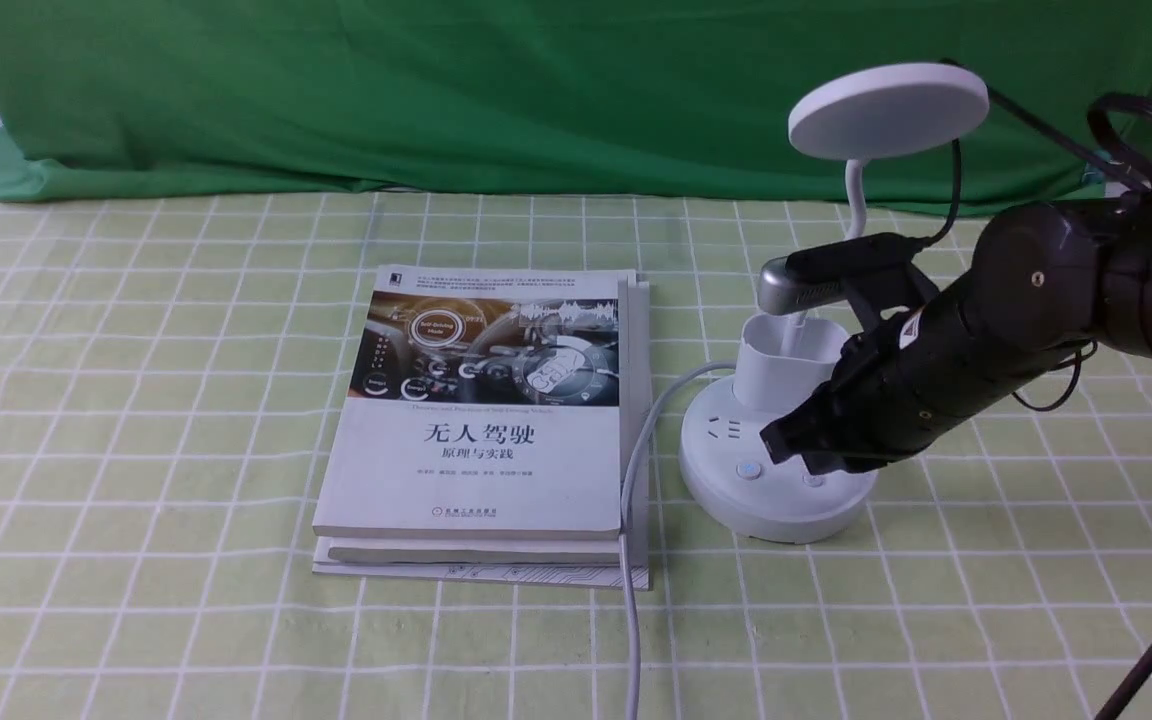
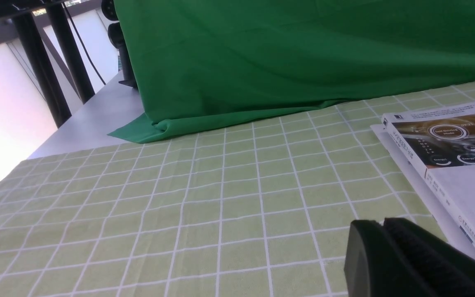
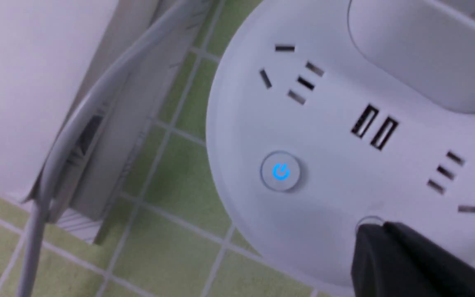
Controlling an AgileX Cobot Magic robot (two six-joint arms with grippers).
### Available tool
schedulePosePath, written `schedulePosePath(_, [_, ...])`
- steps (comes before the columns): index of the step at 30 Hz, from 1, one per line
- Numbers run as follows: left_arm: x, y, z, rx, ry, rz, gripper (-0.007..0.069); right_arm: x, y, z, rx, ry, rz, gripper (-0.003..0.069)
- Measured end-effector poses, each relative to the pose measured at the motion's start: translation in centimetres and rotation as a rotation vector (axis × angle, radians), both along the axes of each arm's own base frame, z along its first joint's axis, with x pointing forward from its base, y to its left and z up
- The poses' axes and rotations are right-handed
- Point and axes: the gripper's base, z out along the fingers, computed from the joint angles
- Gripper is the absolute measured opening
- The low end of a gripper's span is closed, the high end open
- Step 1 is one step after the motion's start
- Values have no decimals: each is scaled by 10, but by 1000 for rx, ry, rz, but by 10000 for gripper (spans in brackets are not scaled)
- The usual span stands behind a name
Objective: Turn on the table lamp on the green coffee tablecloth with your hand.
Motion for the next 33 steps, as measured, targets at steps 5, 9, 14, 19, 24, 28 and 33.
schedulePosePath(5, [0, 0, 0, 0, 0, 0, 19, 6, 3, -9, -5, 7, -1, 27])
schedulePosePath(9, [0, 0, 0, 0, 0, 0, 19, 11, 4, -19, -18, 10, 2, 27])
schedulePosePath(14, [0, 0, 0, 0, 0, 0, 19, 16, 6, -23, -13, -7, -1, 27])
schedulePosePath(19, [0, 0, 0, 0, 0, 0, 19, 15, 5, -18, -6, -27, -2, 27])
schedulePosePath(24, [0, 0, 0, 0, 0, 0, 19, 5, 1, 15, 19, -81, 1, 27])
schedulePosePath(28, [0, 0, 0, 0, 0, 0, 19, -6, -4, 29, 20, -76, 6, 27])
schedulePosePath(33, [0, 0, 0, 0, 0, 0, 19, -29, -13, 29, 11, -41, -1, 27])
